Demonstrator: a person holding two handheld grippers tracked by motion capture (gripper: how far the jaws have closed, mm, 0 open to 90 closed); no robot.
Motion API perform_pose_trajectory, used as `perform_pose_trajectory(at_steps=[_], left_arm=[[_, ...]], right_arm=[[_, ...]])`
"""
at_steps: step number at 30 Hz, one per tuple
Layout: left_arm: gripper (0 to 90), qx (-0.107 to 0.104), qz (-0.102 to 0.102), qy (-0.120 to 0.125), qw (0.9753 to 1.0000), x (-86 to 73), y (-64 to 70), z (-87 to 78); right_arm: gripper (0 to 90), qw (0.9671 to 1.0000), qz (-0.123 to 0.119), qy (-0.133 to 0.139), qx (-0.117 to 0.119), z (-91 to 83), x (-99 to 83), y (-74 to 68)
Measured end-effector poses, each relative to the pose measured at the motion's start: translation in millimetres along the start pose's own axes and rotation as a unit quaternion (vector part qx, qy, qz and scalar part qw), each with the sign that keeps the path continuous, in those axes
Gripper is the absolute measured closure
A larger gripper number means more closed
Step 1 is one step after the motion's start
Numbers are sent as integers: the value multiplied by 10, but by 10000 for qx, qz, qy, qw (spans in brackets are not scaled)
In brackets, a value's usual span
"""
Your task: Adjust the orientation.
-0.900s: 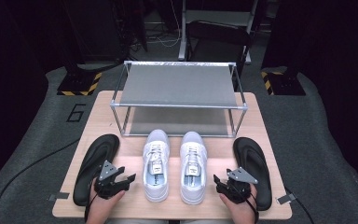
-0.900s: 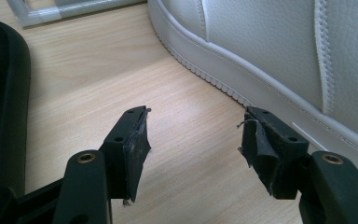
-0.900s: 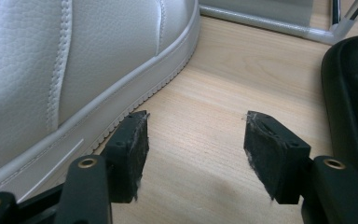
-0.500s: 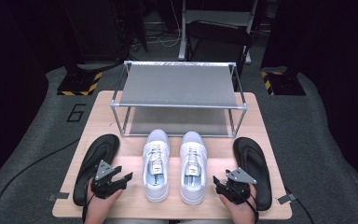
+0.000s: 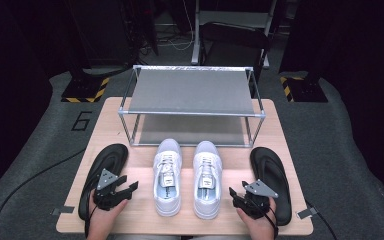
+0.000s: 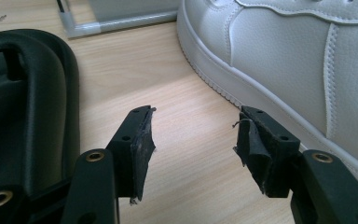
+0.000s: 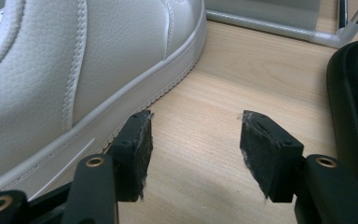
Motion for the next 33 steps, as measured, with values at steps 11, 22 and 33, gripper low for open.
perform_pose_trajectory(at_steps=[11, 22, 33], left_arm=[[490, 269, -138, 114, 9995, 42, -129, -133], [492, 356, -300, 146, 9988, 88, -275, -245], [504, 590, -391, 150, 9974, 109, -459, -304]], right_arm=[[410, 10000, 19, 9, -13, 8, -2, -5], [412, 10000, 16, 5, -45, -7, -4, 17], [410, 10000, 53, 32, -51, -1, 2, 13]])
Point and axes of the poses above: each handheld gripper's, and its own axes: z roughly forward along the jaws, x roughly out of its top, y roughly to its right, the point moved 10 cm from there along z, roughly forward along the jaws, and after that the axes turned 1 degree about z, right-handed, at the moved point
